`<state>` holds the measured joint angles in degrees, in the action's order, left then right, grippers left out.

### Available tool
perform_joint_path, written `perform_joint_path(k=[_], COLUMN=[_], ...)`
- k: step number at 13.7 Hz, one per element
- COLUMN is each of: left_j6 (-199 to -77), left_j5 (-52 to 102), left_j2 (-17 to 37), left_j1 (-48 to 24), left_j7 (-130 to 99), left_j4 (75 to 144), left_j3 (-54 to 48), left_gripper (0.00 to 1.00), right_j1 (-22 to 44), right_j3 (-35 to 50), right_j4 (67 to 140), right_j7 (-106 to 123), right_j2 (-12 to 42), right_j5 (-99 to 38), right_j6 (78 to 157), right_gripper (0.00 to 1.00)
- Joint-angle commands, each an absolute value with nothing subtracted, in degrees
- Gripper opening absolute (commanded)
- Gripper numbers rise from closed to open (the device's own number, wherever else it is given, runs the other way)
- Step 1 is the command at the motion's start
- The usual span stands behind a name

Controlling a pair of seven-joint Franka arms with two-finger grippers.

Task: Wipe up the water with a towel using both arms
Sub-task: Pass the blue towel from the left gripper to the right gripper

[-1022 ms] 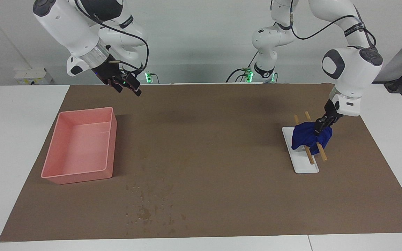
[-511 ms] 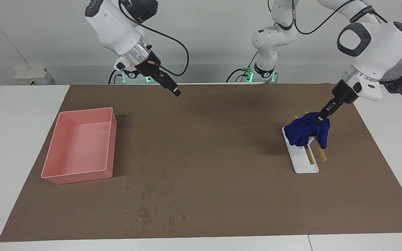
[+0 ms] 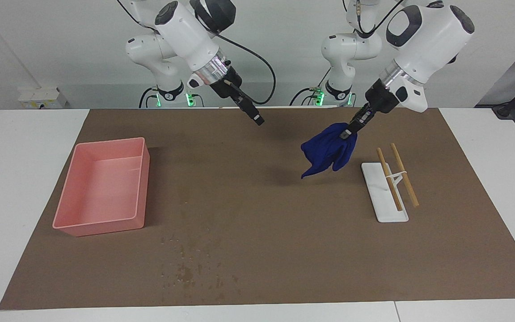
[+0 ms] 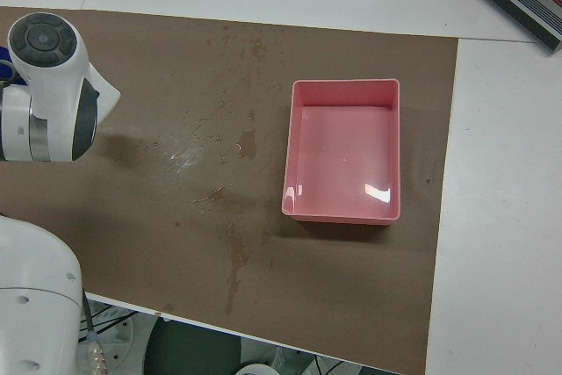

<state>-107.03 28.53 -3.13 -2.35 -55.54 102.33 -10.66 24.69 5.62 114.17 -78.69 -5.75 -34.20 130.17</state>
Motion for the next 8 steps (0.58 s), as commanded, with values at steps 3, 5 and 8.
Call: perform_joint_path(k=[3,5,8], left_j6=[-107.0,-107.7,-109.6], left_j5=[33.0,33.1,33.5], left_j2=[-5.3,-6.2,-7.8], left_j1=[-9.4,-12.6,-16.5], left_j7=[-64.4,-64.4,-65.8], left_j4=[103.7,105.7,109.1], left_j3=[-9.9,-9.9,-9.9], left_gripper=[0.00,0.00,0.00], right_j1=[28.4,30.0,30.3], right_j3=[5.4,5.5,5.4], right_j4=[115.2,114.9,114.9], right_j7=[-83.5,-86.3,-87.3], right_j2=[-3.8,-2.3,-2.0], right_j5=[-35.7,-36.4,-36.8], right_j6=[138.0,141.3,142.5], right_gripper=[1.00,1.00,1.00])
